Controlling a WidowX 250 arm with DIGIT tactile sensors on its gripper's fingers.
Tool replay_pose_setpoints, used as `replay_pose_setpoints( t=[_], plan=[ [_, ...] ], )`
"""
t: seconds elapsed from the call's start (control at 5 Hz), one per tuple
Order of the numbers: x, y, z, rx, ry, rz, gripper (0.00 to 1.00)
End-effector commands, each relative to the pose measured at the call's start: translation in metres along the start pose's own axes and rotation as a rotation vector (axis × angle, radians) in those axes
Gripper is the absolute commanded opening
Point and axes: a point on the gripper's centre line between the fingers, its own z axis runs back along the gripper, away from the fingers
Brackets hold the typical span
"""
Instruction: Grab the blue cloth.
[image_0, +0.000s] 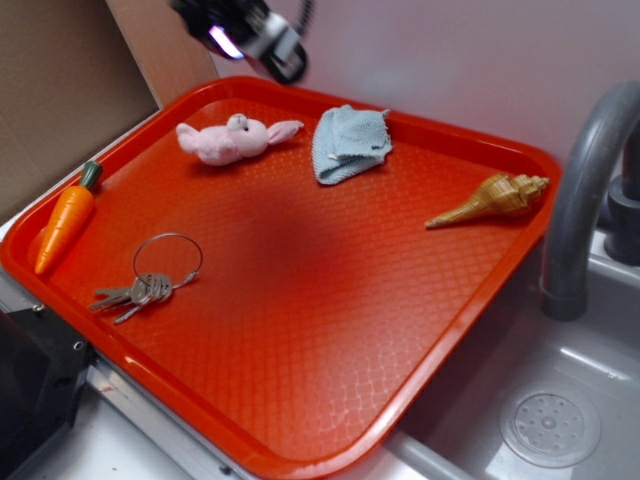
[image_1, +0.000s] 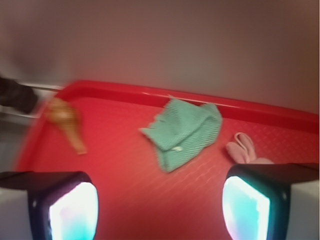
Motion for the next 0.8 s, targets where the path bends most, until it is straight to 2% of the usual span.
replay_pose_setpoints(
  t=[0.0, 0.4, 0.6],
  plan=[
    [0.020, 0.000, -0.003, 0.028, -0.035, 0.048, 1.00],
    [0.020, 0.000, -0.003, 0.028, -0.035, 0.048, 1.00],
    [0.030, 0.014, -0.033, 0.118, -0.012, 0.167, 1.00]
  ],
)
